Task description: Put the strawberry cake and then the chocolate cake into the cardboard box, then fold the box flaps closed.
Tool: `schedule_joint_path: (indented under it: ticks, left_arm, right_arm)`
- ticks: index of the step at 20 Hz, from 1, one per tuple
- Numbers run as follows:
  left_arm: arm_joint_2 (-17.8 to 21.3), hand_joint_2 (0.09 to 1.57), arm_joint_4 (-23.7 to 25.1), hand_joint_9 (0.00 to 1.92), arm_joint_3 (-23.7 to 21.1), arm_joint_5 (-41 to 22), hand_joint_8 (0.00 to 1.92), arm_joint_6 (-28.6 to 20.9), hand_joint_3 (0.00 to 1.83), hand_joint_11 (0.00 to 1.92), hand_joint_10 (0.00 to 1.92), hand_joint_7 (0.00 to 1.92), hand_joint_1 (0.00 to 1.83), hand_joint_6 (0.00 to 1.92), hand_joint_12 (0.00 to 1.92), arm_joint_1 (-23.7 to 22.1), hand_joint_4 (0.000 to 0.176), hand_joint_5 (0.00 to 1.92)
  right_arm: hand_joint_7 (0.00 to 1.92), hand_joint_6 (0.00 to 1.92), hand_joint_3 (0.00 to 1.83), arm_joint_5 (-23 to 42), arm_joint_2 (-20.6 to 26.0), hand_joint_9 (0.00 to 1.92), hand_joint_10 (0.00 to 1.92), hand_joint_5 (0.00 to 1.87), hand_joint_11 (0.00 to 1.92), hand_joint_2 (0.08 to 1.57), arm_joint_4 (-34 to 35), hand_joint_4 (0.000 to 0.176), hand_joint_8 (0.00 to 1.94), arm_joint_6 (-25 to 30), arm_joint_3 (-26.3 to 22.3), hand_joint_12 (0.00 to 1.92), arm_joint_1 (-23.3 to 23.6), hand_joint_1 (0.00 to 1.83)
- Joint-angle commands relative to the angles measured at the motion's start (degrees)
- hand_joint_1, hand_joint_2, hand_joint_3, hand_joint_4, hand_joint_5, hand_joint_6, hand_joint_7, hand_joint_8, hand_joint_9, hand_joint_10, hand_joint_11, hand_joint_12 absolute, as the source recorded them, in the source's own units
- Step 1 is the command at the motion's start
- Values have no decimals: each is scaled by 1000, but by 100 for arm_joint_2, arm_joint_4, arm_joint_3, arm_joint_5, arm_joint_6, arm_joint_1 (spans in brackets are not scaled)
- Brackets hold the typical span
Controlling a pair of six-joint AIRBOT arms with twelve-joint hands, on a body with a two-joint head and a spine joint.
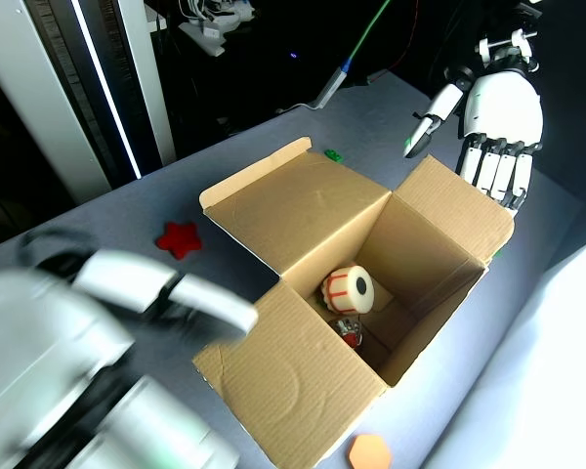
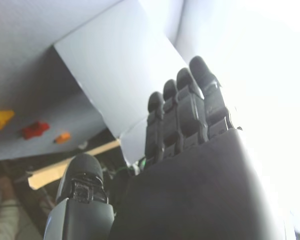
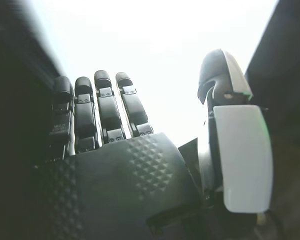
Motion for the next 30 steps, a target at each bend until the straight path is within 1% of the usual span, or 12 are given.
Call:
schedule_joint_path:
  ticks: [1, 3, 4, 6, 10, 12, 15, 18, 21, 24, 27, 30]
  left_arm:
    - [69, 1251, -390, 173, -23, -108, 2, -6, 3, 0, 1, 174, 8, 2, 676, -129, 0, 198]
    - [89, 1250, -255, 166, -89, -108, 0, 13, 1, 0, 1, 169, 1, 0, 658, -286, 0, 189]
    - [93, 1249, -186, 162, -124, -100, 0, 15, 1, 0, 0, 161, 0, 0, 654, -369, 0, 186]
    - [106, 1245, -104, 169, -230, -26, 1, 17, 0, 0, 2, 165, 0, 0, 674, -492, 0, 183]
    - [107, 1230, 175, 180, -540, 101, 7, 56, 0, 0, 7, 184, 0, 3, 654, -555, 0, 179]
    - [108, 1229, 252, 186, -657, 137, 9, 56, 0, 0, 8, 190, 0, 4, 652, -519, 0, 183]
    - [72, 1244, 317, 176, -708, 168, 0, 50, 3, 0, 3, 172, 0, 4, 649, -495, 0, 185]
    - [-47, 1241, 453, 193, -607, 167, 9, 43, 2, 0, 7, 194, 0, 3, 672, -510, 0, 184]
    - [-166, 1229, 630, 173, -505, 166, 0, 31, 0, 0, 0, 176, 0, 0, 622, -532, 0, 172]
    - [-226, 1235, 814, 188, -504, 165, 2, 31, 0, 0, 4, 186, 0, 3, 663, -549, 0, 184]
    - [-280, 1228, 1023, 191, -503, 166, 2, 31, 0, 0, 3, 183, 0, 2, 673, -657, 0, 185]
    - [-309, 1231, 1157, 199, -517, 167, 4, 31, 0, 0, 5, 193, 0, 1, 697, -681, 0, 186]
  right_arm:
    - [77, 2, 9, 524, 154, 37, 3, 70, 0, 1233, -110, 0, 0, -48, -34, 127, -113, 2]
    - [75, 1, 12, 452, 247, 33, 2, 69, 0, 1271, 42, 0, 0, -197, -52, 90, -396, 0]
    - [87, 6, 9, 360, 262, 52, 8, 87, 0, 1285, 154, 0, 2, -311, -52, 120, -514, 0]
    - [71, 7, 3, 165, 253, 45, 4, 69, 0, 1287, 195, 0, 2, -334, -52, 59, -771, 0]
    - [77, 9, 0, -168, 108, 42, 1, 89, 0, 1285, 193, 0, 2, -362, -46, 20, -1005, 0]
    - [81, 10, 0, -342, 11, 43, 2, 94, 0, 1285, 165, 0, 3, -518, -41, 18, -1073, 0]
    - [97, 9, 1, -611, -144, 42, 5, 94, 0, 1287, -218, 0, 9, -542, -42, 0, -1282, 0]
    - [113, 16, 4, -976, -272, 66, 15, 114, 13, 1296, -581, 0, 12, -528, -41, 6, -1390, 0]
    - [93, 4, 4, -1169, -400, 52, 8, 91, 0, 1298, -1005, 0, 2, -248, -45, 0, -1422, 0]
    - [101, 11, 4, -1118, -423, 45, 4, 110, 0, 1299, -1409, 0, 6, 211, -71, 0, -1420, 0]
    - [85, 3, 0, -957, -324, 35, 2, 85, 0, 1290, -1649, 0, 1, 519, -157, 0, -1273, 0]
    - [97, 6, 3, -713, -58, 47, 7, 91, 0, 1298, -1929, 0, 6, 851, -393, 0, -977, 0]
